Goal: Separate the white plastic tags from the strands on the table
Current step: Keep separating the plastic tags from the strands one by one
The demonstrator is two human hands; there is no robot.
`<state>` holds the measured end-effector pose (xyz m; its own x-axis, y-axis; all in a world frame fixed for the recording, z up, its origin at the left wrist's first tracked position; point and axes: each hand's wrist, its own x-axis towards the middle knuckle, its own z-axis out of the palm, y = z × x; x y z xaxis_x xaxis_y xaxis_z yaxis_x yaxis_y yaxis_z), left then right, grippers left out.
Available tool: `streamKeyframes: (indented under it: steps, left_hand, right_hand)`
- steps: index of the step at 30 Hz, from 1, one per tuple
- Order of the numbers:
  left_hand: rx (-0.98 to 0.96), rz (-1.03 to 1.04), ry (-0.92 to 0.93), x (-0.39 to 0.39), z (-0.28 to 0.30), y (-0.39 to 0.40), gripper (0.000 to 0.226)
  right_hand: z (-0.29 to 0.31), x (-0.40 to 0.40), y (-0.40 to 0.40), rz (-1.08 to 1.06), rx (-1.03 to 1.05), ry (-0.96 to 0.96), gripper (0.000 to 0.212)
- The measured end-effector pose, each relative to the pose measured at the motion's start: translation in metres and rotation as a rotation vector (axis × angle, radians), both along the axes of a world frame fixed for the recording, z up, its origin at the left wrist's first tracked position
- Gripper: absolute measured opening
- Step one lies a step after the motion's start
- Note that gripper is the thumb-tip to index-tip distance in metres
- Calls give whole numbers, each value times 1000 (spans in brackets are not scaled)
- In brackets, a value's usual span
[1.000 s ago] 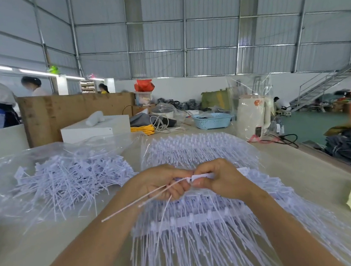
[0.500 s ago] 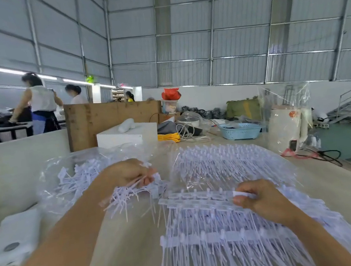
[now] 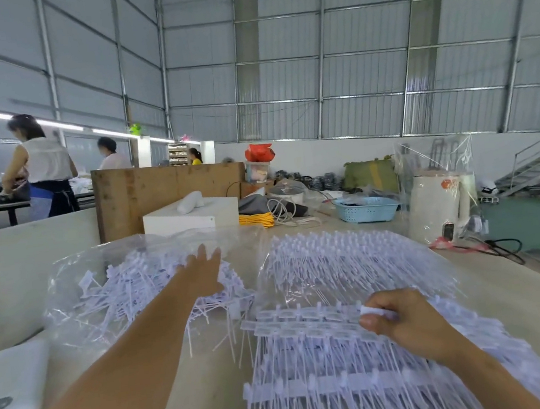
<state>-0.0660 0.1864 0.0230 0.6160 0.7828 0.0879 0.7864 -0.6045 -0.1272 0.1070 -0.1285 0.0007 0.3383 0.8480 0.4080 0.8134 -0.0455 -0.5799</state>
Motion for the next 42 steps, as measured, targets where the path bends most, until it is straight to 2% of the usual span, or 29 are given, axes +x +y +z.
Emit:
streamKeyframes:
  steps: [2, 4, 6, 9, 11, 12, 14, 16, 18, 20, 23, 25, 26, 29, 30, 31, 34, 36, 38, 40, 42]
  left_hand:
    - [-90, 45, 45, -4, 2, -11, 93]
    - [-116, 40, 6, -2, 14, -31, 92]
    - [-152, 9, 26, 3, 34, -59, 77]
    - [-128, -77, 149, 9, 60, -108, 51]
    - [-106, -249, -12, 19, 64, -141, 41]
    - [-146, -335, -163, 24, 62, -159, 47]
    - [-333, -453, -450, 35, 50, -187, 58]
    - [-562, -501, -578, 45, 32, -202, 67]
    - [-869, -538, -640, 52, 15, -208, 60]
    - [-1079, -572, -733, 57, 3, -207, 46]
    - [-1142, -470, -983, 60, -2, -207, 29]
    - [-1262, -369, -1157, 60, 2, -208, 25]
    - [-1367, -323, -1236, 60, 5, -207, 26]
    - [-1838, -143, -1397, 58, 14, -202, 28]
    - [-1876, -116, -1396, 57, 14, -200, 27]
    - [-1798, -123, -1355, 57, 11, -199, 25]
    - [-1319, -237, -1164, 58, 0, -198, 24]
    - [-1148, -341, -1107, 59, -6, -195, 23]
    - [-1108, -389, -1080, 59, -10, -195, 18]
    - [-1236, -385, -1121, 61, -13, -196, 16]
    - [-1345, -386, -1149, 62, -14, -197, 20]
  right_hand:
    - [-1, 1, 0, 0, 11, -27, 31]
    - [-1, 1, 1, -6, 16, -24, 30]
    - [-1, -1, 1, -19, 13, -19, 30]
    - [3, -3, -1, -71, 14, -48, 29]
    - [5, -5, -3, -104, 34, -64, 19]
    - [7, -6, -4, -117, 45, -55, 13]
    - [10, -9, -5, -143, 51, -23, 16]
    - [13, -10, -5, -119, 61, 51, 28]
    - [13, -10, -5, -84, 75, 99, 36]
    - [13, -10, -5, -92, 47, 86, 42]
    - [15, -6, -8, -128, 17, 7, 43]
    - [17, -2, -11, -178, 24, -96, 38]
    - [17, 0, -13, -183, 54, -85, 34]
    - [17, 2, -13, -176, 140, 71, 24]
    - [17, 2, -13, -177, 134, 84, 23]
    - [17, 3, -13, -172, 107, 78, 22]
    - [13, 4, -14, -121, -16, 11, 25]
    - [10, 4, -12, -153, -70, -64, 27]
    - [9, 2, -8, -244, -62, -168, 23]
    - [9, -3, -5, -314, -29, -262, 18]
    - [10, -6, -2, -319, 27, -279, 17]
